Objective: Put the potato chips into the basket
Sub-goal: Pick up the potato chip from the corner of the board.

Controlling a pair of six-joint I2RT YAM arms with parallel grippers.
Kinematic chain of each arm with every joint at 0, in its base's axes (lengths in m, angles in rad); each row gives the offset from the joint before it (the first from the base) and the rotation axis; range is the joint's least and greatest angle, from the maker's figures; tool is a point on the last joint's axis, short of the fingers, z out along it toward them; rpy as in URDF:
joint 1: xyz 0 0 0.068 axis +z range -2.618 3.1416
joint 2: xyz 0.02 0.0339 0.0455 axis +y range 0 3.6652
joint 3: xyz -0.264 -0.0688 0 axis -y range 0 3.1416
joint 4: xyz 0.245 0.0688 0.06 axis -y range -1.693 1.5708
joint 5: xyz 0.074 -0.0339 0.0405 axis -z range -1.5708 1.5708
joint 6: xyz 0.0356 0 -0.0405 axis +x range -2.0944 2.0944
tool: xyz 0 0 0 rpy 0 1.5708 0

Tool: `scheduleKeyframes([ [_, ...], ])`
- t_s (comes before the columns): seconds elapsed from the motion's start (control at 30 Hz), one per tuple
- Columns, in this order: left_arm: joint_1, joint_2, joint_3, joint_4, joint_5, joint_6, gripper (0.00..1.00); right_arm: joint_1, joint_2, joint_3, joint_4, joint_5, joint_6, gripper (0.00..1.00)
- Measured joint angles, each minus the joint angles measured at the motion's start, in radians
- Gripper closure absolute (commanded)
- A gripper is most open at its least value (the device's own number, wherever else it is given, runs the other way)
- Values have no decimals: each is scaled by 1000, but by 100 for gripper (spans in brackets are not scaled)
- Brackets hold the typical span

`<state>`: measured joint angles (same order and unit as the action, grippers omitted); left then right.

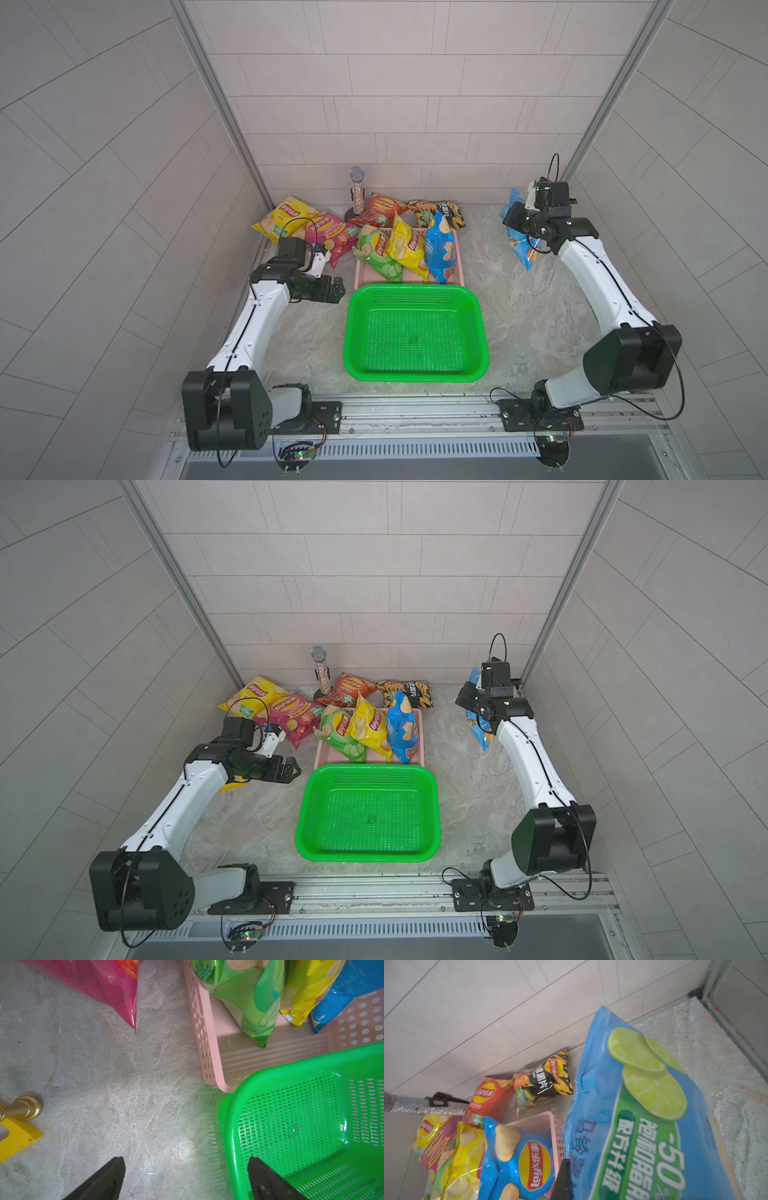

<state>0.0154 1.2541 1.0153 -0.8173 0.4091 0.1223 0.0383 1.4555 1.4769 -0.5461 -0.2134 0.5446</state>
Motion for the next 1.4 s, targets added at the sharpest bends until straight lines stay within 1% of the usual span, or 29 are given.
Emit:
scheduleKeyframes([
  [0.1, 0, -3, 0, 0, 10, 0, 0, 53, -78, -23, -8, -48, -35, 100],
  [0.2, 0, -4, 2, -5, 19, 3, 0, 99, -129, -21, -23, -135, -76, 100],
  [0.3, 0, -4, 19, -15, 34, 16, 0, 160, -143, 15, -78, -216, -132, 100],
  [0.43, 0, -7, 67, -43, 73, 63, 0, 261, -140, 80, -177, -336, -216, 100],
  [0.6, 0, -38, 154, -120, 192, 180, 0, 351, -140, 98, -269, -506, -298, 100],
  [0.73, 0, -62, 255, -208, 294, 286, 0, 412, -140, 79, -307, -596, -340, 100],
  [0.83, -1, -70, 350, -299, 383, 406, 0, 460, -137, 70, -336, -648, -377, 100],
  [0.9, -8, -71, 394, -348, 429, 467, 0, 492, -132, 71, -358, -666, -407, 100],
  [1.0, -18, -69, 421, -389, 481, 519, 1, 542, -113, 79, -407, -677, -463, 100],
  [1.2, -41, -43, 423, -426, 549, 533, 8, 609, -80, 87, -479, -669, -542, 100],
  [1.23, -42, -38, 423, -427, 556, 521, 9, 612, -79, 87, -485, -667, -549, 100],
  [1.4, -51, 67, 442, -409, 619, 279, 9, 694, -78, 103, -506, -536, -609, 100],
])
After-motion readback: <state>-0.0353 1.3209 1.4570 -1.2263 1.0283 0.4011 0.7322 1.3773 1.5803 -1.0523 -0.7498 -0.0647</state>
